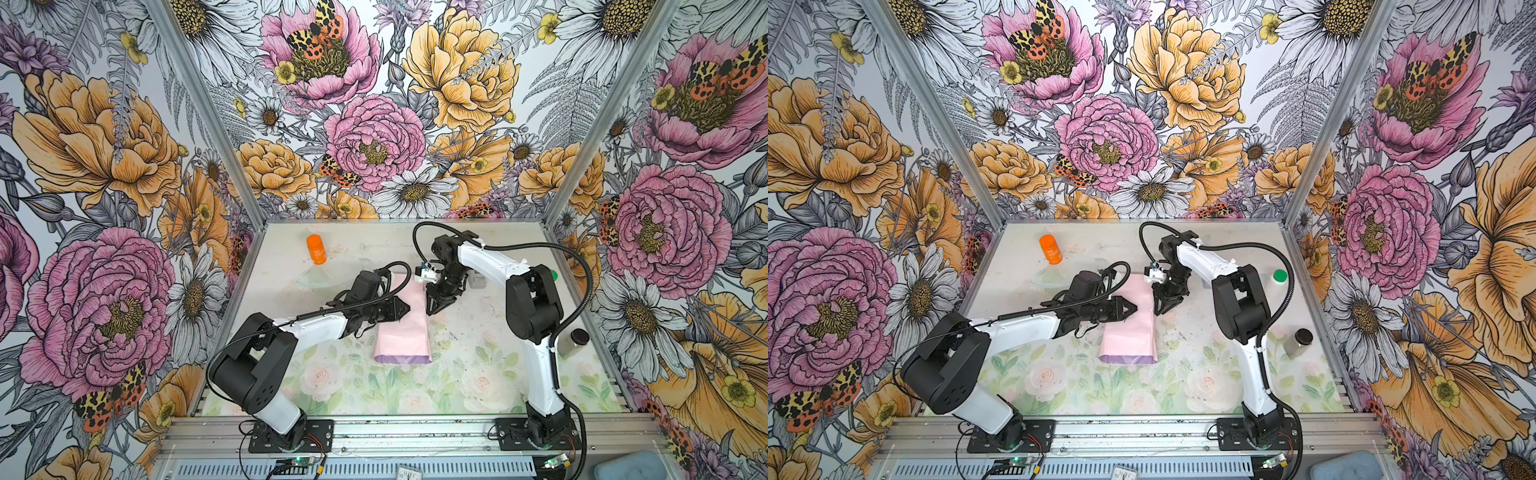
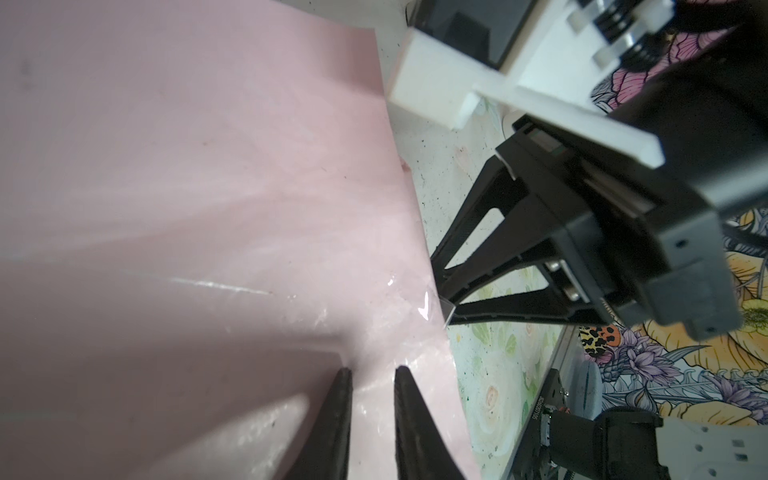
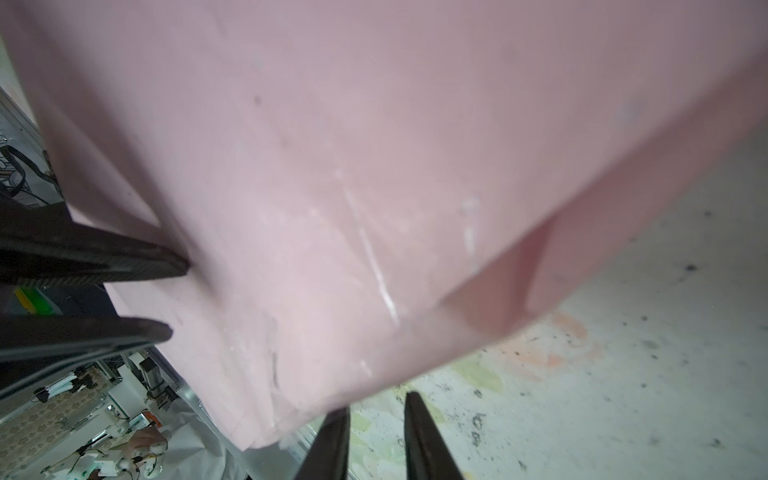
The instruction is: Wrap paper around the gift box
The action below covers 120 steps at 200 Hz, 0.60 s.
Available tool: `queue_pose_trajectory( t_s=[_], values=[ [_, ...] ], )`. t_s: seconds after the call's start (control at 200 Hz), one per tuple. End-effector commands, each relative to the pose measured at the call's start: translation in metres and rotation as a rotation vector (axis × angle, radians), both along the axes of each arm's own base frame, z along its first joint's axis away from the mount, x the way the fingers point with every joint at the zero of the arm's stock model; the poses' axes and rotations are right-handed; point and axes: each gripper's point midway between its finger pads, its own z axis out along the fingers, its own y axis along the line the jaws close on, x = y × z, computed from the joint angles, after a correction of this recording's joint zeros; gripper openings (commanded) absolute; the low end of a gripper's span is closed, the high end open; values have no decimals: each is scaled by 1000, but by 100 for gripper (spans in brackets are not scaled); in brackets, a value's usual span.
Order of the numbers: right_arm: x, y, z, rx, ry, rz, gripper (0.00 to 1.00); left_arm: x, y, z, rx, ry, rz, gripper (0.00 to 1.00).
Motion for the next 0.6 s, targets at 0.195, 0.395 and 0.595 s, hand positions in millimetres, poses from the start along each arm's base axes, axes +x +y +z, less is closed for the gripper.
queue_pose_trajectory(
  t_s=[0.195,0.395,0.595],
  values=[
    [30,-12,3,1,-125,-105,32,-9,18,-20,85,44,28,22],
    [39,-42,24,-30,-229,-228,33,-10,17,-18,84,38,25,22],
    [18,-44,54,13,-298,-344,33,-9,19,-18,89,38,29,22]
  ],
)
